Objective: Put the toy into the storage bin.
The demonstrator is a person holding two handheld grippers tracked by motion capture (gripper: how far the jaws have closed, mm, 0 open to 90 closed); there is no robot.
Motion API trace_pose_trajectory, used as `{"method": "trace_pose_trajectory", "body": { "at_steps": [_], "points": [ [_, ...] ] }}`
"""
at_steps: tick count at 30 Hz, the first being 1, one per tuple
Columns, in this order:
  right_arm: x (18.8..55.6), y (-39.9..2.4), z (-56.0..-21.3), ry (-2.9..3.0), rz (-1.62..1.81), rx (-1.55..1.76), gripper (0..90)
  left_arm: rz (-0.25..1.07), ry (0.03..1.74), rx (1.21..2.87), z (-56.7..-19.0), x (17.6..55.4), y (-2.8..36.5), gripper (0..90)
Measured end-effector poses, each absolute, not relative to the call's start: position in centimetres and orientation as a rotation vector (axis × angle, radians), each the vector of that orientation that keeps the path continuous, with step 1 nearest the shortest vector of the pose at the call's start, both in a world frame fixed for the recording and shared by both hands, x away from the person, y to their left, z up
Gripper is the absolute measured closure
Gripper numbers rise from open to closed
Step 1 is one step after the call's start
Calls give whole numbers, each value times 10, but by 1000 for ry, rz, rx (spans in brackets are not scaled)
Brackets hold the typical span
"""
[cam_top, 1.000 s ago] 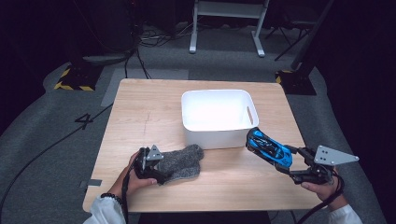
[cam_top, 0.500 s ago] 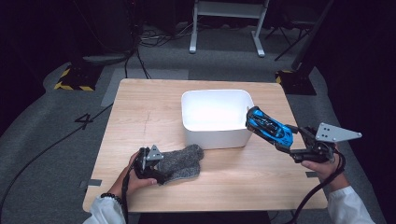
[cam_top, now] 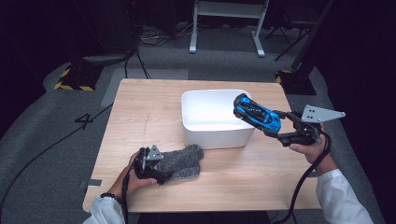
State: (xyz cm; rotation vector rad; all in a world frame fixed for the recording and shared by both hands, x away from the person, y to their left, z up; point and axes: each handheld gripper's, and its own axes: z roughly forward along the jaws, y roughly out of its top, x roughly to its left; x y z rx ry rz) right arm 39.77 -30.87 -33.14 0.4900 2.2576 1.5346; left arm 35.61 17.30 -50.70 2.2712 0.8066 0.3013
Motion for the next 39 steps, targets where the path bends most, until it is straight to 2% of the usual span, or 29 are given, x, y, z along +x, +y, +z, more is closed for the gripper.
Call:
{"method": "trace_pose_trajectory", "body": {
  "at_steps": [21, 39],
  "points": [
    [447, -265, -336, 2393, 1462, 425, 266, 309, 823, 2263, -507, 355, 173, 90],
    [482, -236, -335, 2558, 1264, 321, 265, 309, 823, 2263, -507, 355, 173, 90]
  ]
}}
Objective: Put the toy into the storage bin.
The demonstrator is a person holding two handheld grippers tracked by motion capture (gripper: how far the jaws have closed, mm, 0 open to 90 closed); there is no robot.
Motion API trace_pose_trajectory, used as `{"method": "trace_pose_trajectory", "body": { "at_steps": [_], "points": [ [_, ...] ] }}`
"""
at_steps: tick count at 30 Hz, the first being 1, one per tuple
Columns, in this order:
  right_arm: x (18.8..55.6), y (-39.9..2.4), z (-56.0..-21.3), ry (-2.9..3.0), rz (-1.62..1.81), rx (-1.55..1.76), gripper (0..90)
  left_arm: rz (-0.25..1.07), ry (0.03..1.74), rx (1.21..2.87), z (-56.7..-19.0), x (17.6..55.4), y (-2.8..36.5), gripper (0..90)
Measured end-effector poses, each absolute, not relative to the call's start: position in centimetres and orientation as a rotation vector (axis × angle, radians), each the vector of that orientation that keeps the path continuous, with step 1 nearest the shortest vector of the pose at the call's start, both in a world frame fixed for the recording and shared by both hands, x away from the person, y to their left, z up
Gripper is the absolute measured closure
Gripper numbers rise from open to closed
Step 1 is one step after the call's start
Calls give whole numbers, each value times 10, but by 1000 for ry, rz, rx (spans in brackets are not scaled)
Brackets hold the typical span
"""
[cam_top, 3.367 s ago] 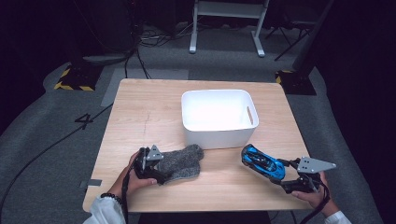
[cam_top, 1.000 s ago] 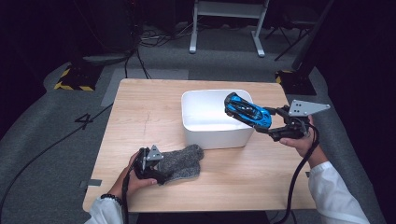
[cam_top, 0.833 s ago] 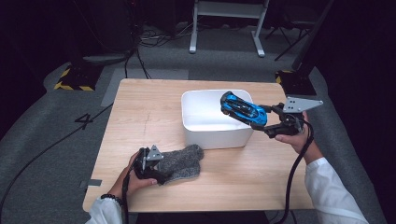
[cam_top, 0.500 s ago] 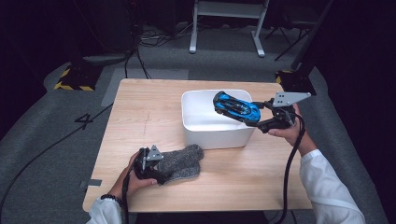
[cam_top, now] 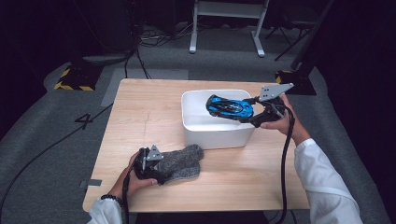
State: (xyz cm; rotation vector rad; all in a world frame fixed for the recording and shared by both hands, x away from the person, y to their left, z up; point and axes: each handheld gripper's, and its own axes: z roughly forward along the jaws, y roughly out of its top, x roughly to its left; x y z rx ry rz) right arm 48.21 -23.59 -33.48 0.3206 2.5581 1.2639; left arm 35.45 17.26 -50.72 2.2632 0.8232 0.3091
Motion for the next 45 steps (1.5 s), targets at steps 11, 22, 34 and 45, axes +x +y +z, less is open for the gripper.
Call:
{"method": "trace_pose_trajectory", "body": {
  "at_steps": [11, 22, 34, 45],
  "points": [
    [502, -214, -342, 2638, 1191, 282, 265, 307, 824, 2262, -507, 354, 172, 90],
    [512, -187, -350, 2744, 1048, 236, 264, 314, 835, 2262, -507, 354, 172, 90],
    [522, -180, -360, 2821, 866, 254, 264, 315, 836, 2260, -507, 353, 172, 90],
    [528, -180, -368, 2874, 704, 287, 262, 318, 838, 2260, -507, 353, 172, 90]
  ]
}}
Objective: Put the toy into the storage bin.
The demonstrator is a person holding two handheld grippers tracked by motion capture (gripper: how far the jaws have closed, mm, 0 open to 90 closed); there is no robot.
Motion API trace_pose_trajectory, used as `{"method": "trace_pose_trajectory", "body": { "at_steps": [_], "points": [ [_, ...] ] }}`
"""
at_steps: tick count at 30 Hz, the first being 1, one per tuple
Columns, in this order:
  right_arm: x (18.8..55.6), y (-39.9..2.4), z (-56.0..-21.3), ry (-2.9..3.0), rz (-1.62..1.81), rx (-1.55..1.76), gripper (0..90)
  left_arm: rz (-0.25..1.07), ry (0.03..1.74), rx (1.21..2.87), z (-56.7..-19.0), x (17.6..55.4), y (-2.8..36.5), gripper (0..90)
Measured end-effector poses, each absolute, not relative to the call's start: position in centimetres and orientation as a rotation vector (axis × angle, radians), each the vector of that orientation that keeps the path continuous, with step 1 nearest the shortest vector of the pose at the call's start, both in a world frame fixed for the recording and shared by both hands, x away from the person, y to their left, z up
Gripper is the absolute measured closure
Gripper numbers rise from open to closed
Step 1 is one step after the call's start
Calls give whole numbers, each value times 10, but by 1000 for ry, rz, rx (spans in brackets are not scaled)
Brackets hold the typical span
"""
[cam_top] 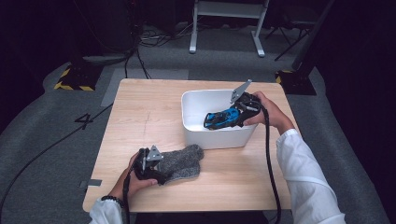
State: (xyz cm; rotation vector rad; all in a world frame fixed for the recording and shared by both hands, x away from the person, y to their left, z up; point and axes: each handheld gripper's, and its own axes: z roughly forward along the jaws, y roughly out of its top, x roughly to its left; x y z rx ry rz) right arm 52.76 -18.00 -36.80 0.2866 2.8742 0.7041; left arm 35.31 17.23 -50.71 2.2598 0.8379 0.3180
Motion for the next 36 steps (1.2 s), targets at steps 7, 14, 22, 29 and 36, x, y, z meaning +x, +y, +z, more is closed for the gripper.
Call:
{"method": "trace_pose_trajectory", "body": {
  "at_steps": [7, 14, 22, 29, 36],
  "points": [
    [534, -175, -379, 2921, 524, 331, 257, 319, 842, 2257, -507, 353, 172, 91],
    [535, -179, -379, 2936, 441, 382, 253, 319, 843, 2258, -507, 352, 172, 90],
    [536, -191, -368, 2854, 623, 409, 271, 317, 846, 2255, -507, 352, 172, 91],
    [537, -198, -367, 2849, 652, 436, 267, 318, 845, 2257, -507, 352, 172, 91],
    [532, -196, -367, 2836, 679, 421, 259, 319, 845, 2257, -507, 352, 172, 91]
  ]
}}
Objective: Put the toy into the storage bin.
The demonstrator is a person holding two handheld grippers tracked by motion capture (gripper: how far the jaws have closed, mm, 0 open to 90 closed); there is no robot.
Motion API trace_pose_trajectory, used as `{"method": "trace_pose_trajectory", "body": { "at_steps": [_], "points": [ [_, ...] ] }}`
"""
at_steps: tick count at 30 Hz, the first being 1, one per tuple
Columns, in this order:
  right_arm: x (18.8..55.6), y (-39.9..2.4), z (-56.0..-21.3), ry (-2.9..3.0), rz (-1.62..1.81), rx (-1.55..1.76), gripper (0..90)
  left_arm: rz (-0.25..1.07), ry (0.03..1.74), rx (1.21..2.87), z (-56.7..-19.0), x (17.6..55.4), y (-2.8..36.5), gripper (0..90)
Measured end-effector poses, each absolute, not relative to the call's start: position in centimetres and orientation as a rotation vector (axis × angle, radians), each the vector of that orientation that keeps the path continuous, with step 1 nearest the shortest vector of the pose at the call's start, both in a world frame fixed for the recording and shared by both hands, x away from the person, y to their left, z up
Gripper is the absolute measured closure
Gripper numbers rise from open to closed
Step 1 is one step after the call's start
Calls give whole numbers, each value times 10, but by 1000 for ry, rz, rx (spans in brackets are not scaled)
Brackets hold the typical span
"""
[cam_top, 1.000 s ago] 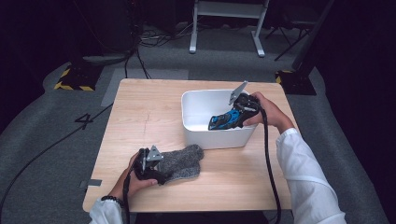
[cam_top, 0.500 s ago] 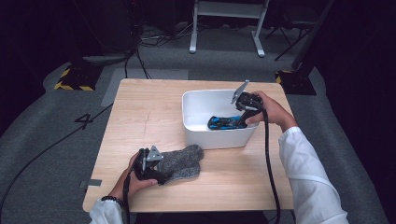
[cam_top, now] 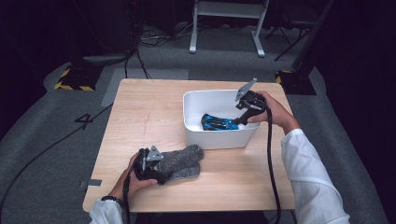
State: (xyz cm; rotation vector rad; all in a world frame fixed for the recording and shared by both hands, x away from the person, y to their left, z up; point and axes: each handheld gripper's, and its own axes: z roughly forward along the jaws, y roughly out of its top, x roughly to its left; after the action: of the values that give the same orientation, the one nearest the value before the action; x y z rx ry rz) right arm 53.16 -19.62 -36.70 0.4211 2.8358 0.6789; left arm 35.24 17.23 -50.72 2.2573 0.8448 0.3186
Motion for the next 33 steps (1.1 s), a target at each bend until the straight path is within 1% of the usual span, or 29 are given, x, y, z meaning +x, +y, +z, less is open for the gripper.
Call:
{"method": "trace_pose_trajectory", "body": {
  "at_steps": [6, 15, 33],
  "points": [
    [528, -200, -365, 2773, 751, 433, 243, 318, 845, 2257, -507, 352, 172, 91],
    [509, -216, -360, 2648, 952, 498, 238, 318, 845, 2256, -507, 352, 172, 91],
    [448, -253, -341, 2479, 1124, 494, 249, 318, 844, 2258, -507, 353, 172, 90]
  ]
}}
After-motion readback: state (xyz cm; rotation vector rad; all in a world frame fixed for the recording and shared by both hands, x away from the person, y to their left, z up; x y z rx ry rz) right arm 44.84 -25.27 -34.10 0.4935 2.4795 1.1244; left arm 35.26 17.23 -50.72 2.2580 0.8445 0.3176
